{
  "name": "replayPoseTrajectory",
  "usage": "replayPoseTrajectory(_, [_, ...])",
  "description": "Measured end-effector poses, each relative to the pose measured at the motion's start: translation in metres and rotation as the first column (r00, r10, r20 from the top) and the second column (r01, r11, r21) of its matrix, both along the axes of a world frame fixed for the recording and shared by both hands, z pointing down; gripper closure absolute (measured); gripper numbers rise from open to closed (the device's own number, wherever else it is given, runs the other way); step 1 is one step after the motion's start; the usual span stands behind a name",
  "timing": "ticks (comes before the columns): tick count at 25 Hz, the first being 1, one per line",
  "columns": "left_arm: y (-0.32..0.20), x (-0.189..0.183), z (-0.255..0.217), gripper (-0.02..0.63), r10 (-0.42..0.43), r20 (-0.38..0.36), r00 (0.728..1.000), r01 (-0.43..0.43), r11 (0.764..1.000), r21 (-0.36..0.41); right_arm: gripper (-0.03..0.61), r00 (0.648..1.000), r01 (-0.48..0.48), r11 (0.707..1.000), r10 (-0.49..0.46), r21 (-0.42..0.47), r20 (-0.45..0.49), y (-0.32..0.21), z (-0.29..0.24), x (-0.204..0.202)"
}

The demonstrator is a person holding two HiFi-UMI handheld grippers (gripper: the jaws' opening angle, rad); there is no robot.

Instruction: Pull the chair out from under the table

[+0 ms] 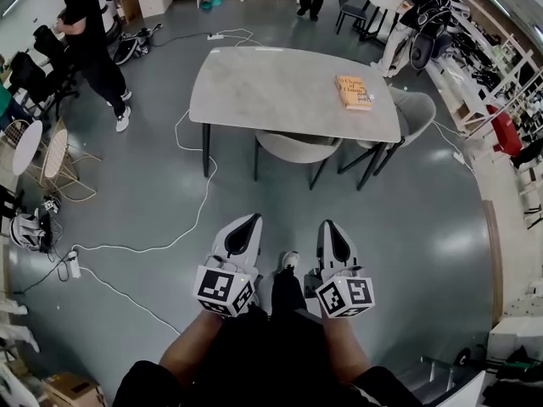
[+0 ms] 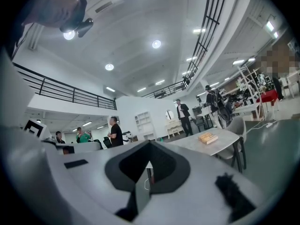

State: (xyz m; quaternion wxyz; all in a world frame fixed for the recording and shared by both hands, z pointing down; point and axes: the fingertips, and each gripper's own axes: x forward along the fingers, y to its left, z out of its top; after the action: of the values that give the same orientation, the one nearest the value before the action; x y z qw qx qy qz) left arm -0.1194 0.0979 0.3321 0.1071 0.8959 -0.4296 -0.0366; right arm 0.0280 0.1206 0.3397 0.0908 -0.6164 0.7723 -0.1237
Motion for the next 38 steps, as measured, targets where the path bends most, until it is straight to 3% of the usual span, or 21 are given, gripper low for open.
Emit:
replayPoseTrajectory(33, [-0.212,0.134,0.016,0.606,-0.051,0.041,0.998,0.052,0.998,-0.02,0.563,0.994,0.109,0.993,-0.108,-0.038,0.022,-0.217,0.026,0.118])
replayPoseTrajectory(38, [-0.238,0.153,0.023,0.606,-0.066,0.02,0.998,0.067,0.997,-0.05,0.563,0.988,0.152,0.987,-0.151,-0.053,0.03,-0.242,0.036,0.131])
